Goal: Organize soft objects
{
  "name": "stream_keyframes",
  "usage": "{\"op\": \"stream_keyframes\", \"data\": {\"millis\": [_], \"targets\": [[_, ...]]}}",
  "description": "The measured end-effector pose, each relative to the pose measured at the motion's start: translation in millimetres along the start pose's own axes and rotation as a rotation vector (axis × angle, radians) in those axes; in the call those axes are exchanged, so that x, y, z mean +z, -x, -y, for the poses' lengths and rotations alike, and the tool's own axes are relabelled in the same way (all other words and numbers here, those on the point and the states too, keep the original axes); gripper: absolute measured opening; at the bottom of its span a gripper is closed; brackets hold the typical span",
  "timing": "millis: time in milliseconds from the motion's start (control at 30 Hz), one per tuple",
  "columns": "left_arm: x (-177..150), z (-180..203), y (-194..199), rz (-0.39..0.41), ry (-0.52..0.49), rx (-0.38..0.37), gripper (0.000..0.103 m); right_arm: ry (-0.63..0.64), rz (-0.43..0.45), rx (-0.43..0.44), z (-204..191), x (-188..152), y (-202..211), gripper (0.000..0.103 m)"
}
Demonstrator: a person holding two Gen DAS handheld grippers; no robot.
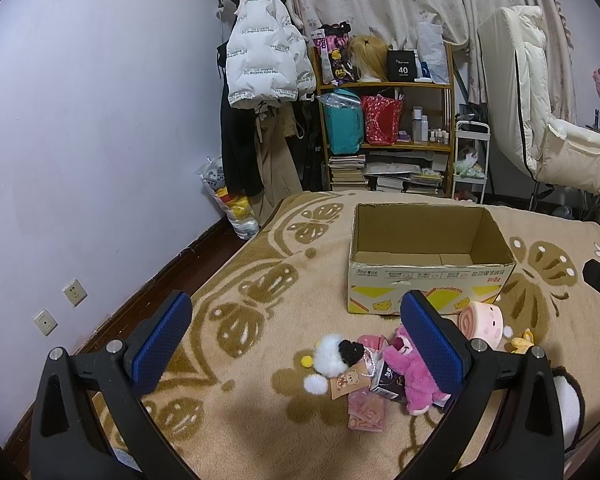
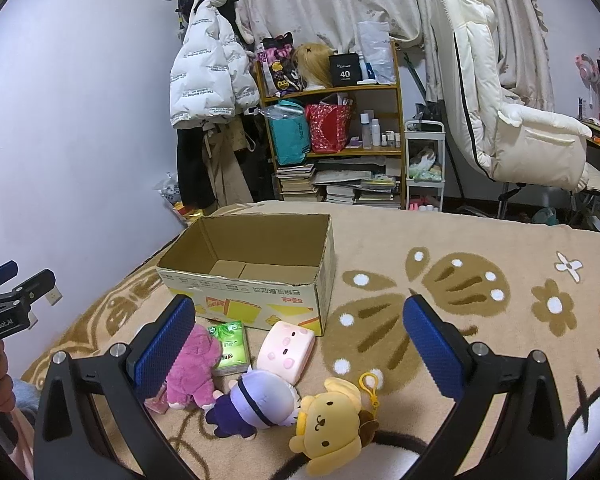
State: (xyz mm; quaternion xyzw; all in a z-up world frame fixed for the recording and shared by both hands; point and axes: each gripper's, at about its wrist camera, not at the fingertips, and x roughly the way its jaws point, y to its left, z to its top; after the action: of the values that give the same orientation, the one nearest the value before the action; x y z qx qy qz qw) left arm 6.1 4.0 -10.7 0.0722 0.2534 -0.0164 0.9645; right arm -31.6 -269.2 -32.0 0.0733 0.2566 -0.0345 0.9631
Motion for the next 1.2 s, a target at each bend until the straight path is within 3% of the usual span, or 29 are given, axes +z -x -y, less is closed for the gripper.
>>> {"op": "stream_keyframes", "data": {"millis": [500, 733, 900, 1033, 1200], "targets": [[-7.7, -0.4, -5.6, -0.009, -0.003, 0.005, 0.103, -0.002, -0.002, -0.002, 1.0, 1.6, 0.8, 0.103], [-15.1, -1.2, -17.0, -0.093, -0.008, 0.015, 0.103, -0.014, -0.03, -0.017, -1.1, -7.3, -6.4, 0.103], [-11.9, -12.2, -27.1, -0.144, 0.035, -0.013, 0.103, -0.036, -0.081, -0.013, 4.1, -4.7, -15.2, 0.103], [3.7, -13.9, -36.5, -0.14, 0.032, 0.007, 0.103, -0.081, -0.142, 0.001, 13.6, -1.7, -25.6, 0.103], [12.6, -16.5, -61.1, -0.196, 0.044, 0.013, 0.103, -0.129, -0.223, 0.012, 23.2, -5.3, -44.5, 0.103]]}}
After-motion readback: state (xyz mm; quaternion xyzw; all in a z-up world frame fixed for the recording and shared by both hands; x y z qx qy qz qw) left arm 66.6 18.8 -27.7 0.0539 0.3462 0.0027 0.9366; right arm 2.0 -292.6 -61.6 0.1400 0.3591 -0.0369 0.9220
